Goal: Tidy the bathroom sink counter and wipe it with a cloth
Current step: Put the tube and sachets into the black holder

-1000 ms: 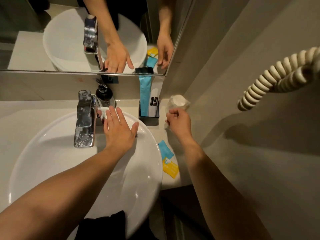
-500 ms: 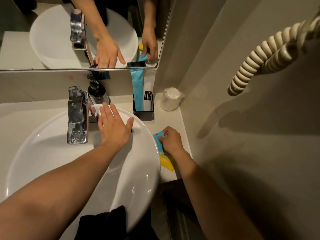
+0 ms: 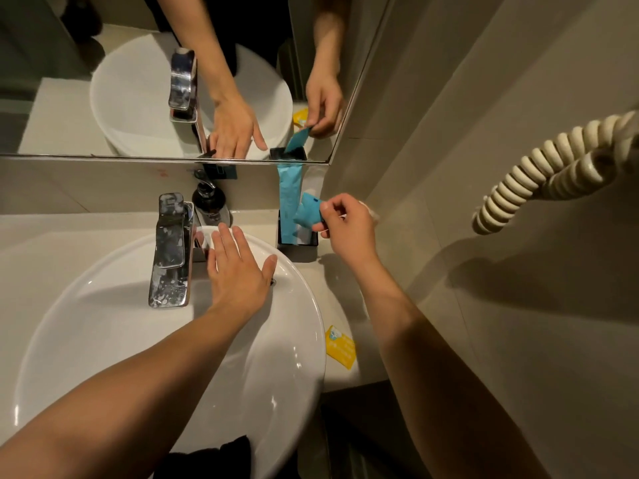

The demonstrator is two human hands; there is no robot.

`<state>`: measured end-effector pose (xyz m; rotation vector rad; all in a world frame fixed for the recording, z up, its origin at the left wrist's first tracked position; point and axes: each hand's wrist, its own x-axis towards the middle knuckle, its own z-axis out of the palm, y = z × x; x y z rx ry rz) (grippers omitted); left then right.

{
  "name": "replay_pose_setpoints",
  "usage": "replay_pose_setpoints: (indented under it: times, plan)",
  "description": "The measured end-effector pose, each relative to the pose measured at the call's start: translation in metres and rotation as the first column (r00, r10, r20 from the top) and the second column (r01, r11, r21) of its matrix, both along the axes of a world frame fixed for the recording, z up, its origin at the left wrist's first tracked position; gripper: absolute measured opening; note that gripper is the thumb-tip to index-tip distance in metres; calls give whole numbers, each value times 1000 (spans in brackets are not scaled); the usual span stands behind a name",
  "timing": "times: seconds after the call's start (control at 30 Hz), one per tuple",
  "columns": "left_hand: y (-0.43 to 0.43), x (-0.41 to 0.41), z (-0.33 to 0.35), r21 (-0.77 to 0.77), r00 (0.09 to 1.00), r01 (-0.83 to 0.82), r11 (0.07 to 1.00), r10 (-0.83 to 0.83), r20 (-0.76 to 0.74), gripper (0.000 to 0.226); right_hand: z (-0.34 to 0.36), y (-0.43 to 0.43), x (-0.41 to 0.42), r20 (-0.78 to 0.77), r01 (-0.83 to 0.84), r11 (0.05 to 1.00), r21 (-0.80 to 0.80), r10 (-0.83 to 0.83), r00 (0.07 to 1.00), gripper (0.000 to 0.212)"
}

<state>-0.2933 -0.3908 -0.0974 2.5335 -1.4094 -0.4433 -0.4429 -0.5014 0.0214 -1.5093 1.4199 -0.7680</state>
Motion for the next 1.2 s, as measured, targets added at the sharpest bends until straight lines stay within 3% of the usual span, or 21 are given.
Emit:
replay_pose_setpoints:
  times: [0.2,0.37,0.77,0.83,1.0,1.1,1.2]
  plan:
    - [-1,0,-1,8,1000,-8,1000,8,17,91,-32,-8,16,-278,-80,996,-44,65,958,21]
    - [-2,1,0,21,1000,-12,1000,12,11,92,-48,-6,18,-411,-84,993,-78,45,910,17]
    - [-2,3,3,34,1000,2,999,-2,-6,91,-45,14,-19,-328,-9,997,-83,-18,945,5]
    - [-1,4,4,30,1000,8,1000,-7,-25,91,-48,29,-40,-307,22,1000,-3,-22,951,5]
    - [-1,6,2,41,1000,9,999,-9,-19,91,-79,86,-85,-472,-24,958,287,164,866,27]
    - [-2,5,1,41,1000,14,999,-14,-16,91,-99,115,-93,-501,-62,930,362,251,828,44]
    - [-2,6,0,41,1000,19,999,-18,-11,92,-109,128,-92,-535,-94,935,343,277,798,44]
